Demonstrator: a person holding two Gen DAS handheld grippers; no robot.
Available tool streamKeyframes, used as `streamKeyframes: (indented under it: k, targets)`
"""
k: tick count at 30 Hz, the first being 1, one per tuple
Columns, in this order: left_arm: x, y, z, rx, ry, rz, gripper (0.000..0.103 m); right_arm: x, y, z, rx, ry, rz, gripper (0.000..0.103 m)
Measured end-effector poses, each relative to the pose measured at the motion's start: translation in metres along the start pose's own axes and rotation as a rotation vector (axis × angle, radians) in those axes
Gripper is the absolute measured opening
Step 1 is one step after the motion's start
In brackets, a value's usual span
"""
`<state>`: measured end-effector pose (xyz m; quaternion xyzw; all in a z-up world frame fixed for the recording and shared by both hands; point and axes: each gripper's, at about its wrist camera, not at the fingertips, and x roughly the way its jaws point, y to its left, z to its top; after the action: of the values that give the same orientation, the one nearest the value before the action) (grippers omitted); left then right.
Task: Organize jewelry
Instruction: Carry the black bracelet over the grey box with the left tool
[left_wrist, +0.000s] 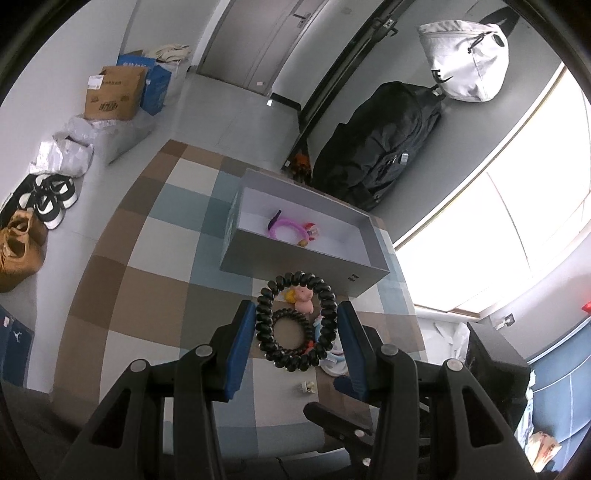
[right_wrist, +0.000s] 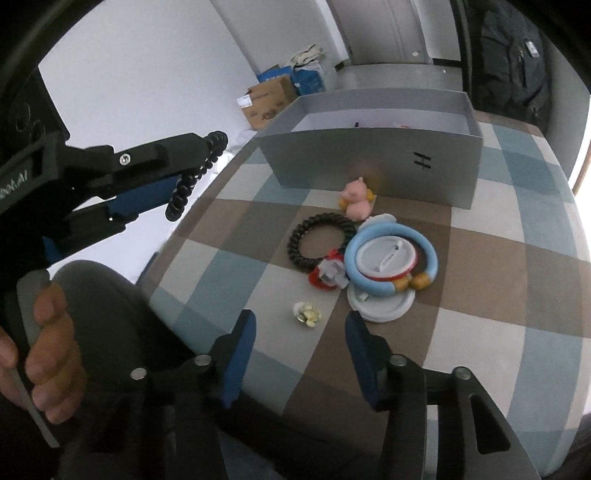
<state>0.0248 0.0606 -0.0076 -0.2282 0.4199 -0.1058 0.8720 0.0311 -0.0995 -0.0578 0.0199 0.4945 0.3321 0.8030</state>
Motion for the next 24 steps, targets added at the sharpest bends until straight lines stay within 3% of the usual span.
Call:
streamKeyframes:
  k: [3, 10, 15, 24]
  targets:
    - [0.000, 0.002, 0.001, 0.000, 0.002, -0.003, 0.040, 0.006, 0.004, 0.000, -0.028, 0.005, -0.031, 0.040]
    - [0.000, 0.003, 0.002, 0.007, 0.001, 0.012, 0.040, 0.014, 0.019, 0.001, -0.124, -0.002, -0.119, 0.015]
    - [0.002, 0.006, 0.003, 0.004, 0.012, 0.020, 0.040, 0.012, 0.019, 0.001, -0.138, -0.011, -0.118, 0.005]
    - [0.006, 0.002, 0.001, 0.023, 0.022, 0.036, 0.040, 0.010, 0.018, 0.008, -0.108, -0.039, -0.075, 0.006]
